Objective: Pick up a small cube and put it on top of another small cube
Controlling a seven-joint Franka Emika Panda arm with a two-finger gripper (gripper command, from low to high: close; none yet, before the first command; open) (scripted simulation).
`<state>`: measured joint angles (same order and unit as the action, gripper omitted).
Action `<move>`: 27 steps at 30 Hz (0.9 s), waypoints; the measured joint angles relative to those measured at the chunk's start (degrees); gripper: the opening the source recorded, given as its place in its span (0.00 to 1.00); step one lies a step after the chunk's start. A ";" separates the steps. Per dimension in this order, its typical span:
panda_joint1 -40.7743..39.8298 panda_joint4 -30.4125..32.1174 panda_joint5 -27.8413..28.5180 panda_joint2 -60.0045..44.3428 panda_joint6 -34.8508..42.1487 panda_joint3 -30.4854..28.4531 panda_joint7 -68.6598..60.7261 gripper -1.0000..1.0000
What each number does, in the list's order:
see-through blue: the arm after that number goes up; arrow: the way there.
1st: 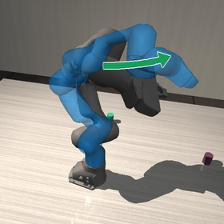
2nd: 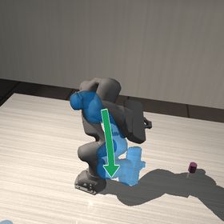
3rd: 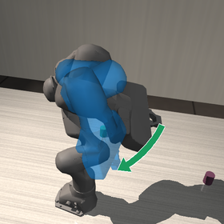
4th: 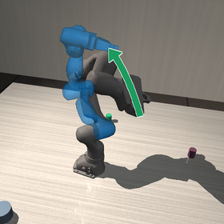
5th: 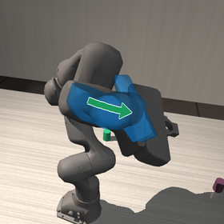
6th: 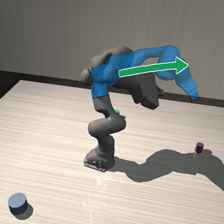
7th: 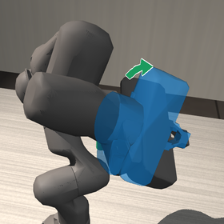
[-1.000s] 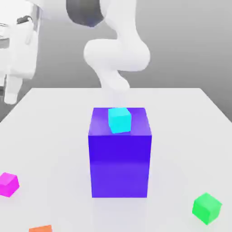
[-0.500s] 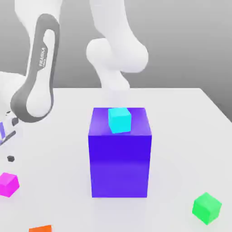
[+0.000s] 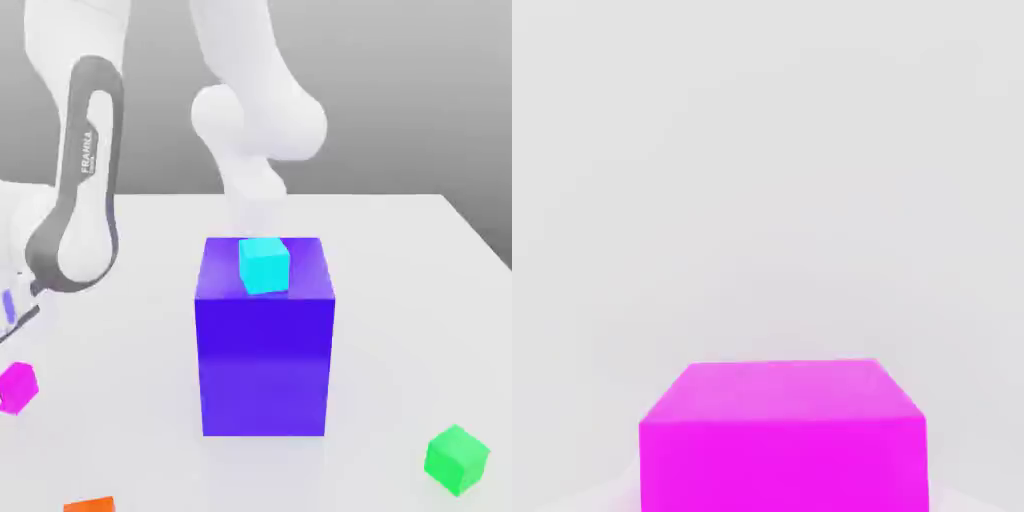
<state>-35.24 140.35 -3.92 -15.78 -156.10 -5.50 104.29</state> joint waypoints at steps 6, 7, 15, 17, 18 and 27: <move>7.50 -0.68 4.54 1.70 2.38 8.35 -6.95 0.00; 8.78 -0.82 5.25 1.88 2.71 9.86 -8.21 0.00; 19.05 -2.03 10.24 2.96 5.67 22.06 -18.92 0.00; 21.61 -2.34 11.36 3.16 6.42 25.16 -21.70 0.00; 22.89 -2.49 11.88 3.25 6.80 26.71 -23.13 0.00; 33.97 -4.06 20.11 -1.11 5.71 34.01 -29.33 0.00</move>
<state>-1.27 136.29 16.19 -16.89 -150.38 28.50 74.96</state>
